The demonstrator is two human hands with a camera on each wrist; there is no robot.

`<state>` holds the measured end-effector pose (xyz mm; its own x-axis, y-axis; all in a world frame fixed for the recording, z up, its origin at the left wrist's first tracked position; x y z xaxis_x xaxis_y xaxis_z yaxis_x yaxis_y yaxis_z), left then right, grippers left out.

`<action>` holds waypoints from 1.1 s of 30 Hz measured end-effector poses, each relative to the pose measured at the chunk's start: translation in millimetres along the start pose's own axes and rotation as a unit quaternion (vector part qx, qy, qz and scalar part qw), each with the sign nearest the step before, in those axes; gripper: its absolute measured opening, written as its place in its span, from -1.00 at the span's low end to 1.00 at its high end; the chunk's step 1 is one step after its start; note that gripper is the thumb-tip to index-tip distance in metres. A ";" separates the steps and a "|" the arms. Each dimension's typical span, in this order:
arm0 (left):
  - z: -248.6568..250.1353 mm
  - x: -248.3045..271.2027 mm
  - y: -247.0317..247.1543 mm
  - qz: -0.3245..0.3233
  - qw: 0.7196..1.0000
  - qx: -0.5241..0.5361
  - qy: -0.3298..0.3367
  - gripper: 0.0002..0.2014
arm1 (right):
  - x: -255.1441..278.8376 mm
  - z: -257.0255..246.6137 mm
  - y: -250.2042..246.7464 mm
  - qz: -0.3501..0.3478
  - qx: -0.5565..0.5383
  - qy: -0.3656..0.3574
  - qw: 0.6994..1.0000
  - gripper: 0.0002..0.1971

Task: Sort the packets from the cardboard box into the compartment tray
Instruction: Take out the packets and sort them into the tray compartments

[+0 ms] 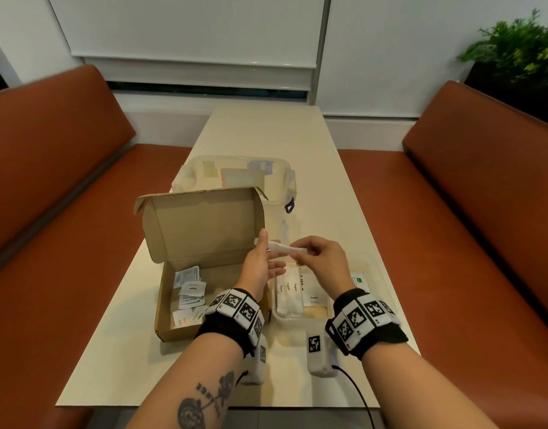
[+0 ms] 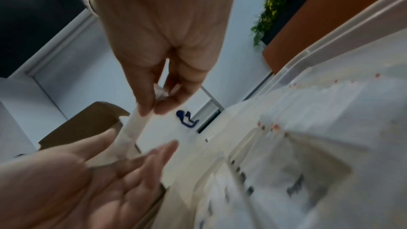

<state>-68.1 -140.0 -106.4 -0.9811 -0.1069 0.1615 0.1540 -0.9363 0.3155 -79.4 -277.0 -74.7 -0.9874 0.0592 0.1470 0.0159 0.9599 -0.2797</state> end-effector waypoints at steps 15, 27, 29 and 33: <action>-3.5 -4.5 -3.9 0.004 0.998 -0.031 0.052 -0.88 | -9.2 13.5 -8.6 -0.008 0.024 0.048 0.999 -0.86; -8.7 -0.9 -11.7 -0.048 0.898 -0.416 0.135 -0.63 | -4.5 35.0 11.3 0.000 0.192 0.150 0.970 -0.78; -7.7 -0.4 -11.5 -0.041 0.887 -0.438 0.139 -0.57 | -3.9 35.7 13.8 0.006 0.239 0.130 0.962 -0.75; -7.2 -1.3 -13.9 -0.034 0.874 -0.466 0.131 -0.57 | -5.6 33.4 11.4 0.002 0.303 0.093 0.949 -0.84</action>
<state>-69.7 -129.3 -117.6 -0.9962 0.0020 -0.0867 0.0508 -0.7966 -0.6023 -79.0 -275.6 -110.4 -0.9415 0.1645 0.2940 -0.1291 0.6298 -0.7660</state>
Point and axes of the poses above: each hand's wrist, its own x-axis away from the middle knuckle, its own y-axis out of the palm, z = x × y, the point moved 2 cm from there along -x, towards the middle knuckle, and after that the axes turned 12 degrees about y, right-handed, at the moved point
